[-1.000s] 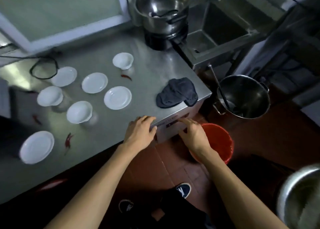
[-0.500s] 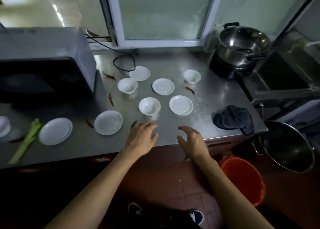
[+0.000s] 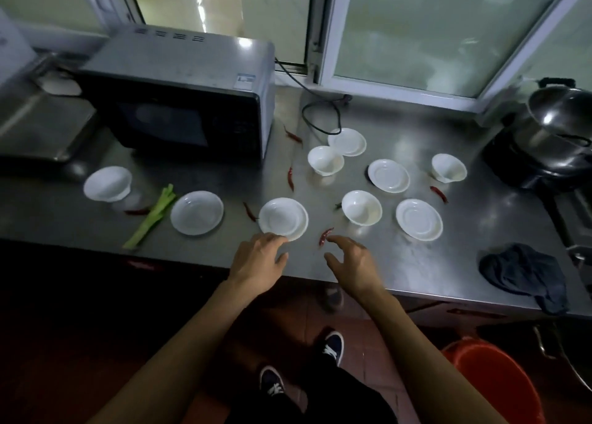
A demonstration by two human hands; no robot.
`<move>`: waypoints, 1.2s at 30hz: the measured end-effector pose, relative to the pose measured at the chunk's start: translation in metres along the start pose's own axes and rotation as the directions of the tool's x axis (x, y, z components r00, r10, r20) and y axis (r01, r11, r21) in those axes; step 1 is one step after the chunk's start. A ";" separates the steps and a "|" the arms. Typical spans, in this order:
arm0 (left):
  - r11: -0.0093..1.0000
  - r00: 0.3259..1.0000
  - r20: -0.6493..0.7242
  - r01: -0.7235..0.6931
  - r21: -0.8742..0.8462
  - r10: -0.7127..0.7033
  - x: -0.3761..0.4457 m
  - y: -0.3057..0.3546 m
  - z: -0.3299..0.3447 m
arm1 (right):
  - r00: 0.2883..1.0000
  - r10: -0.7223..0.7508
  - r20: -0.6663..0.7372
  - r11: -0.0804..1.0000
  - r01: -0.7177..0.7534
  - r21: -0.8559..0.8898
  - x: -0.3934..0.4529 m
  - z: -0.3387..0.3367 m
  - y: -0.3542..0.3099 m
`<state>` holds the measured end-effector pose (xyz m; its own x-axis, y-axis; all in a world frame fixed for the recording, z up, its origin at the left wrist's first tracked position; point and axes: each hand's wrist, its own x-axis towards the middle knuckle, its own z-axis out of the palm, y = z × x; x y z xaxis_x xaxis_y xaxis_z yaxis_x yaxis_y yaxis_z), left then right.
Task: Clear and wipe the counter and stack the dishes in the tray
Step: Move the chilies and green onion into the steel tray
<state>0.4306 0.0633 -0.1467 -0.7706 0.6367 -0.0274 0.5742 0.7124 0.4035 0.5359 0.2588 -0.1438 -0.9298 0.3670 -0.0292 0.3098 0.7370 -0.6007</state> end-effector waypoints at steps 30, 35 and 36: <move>0.956 0.955 0.125 0.281 -0.082 -0.270 0.213 -0.055 0.002 | 0.993 0.075 0.093 0.995 -0.081 0.062 0.241 0.021 0.013; 0.969 0.975 0.074 0.217 -0.121 -0.209 0.262 -0.056 0.019 | 0.992 0.119 0.030 0.992 -0.120 0.045 0.270 0.021 0.018; 0.967 0.976 0.054 0.218 -0.135 -0.213 0.271 -0.058 0.023 | 0.993 0.118 0.017 0.992 -0.118 0.040 0.274 0.022 0.019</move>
<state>0.1950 0.2016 -0.1988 -0.8592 0.4854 -0.1617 0.3496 0.7878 0.5072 0.2824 0.3608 -0.1808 -0.8901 0.4414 -0.1135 0.4095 0.6652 -0.6243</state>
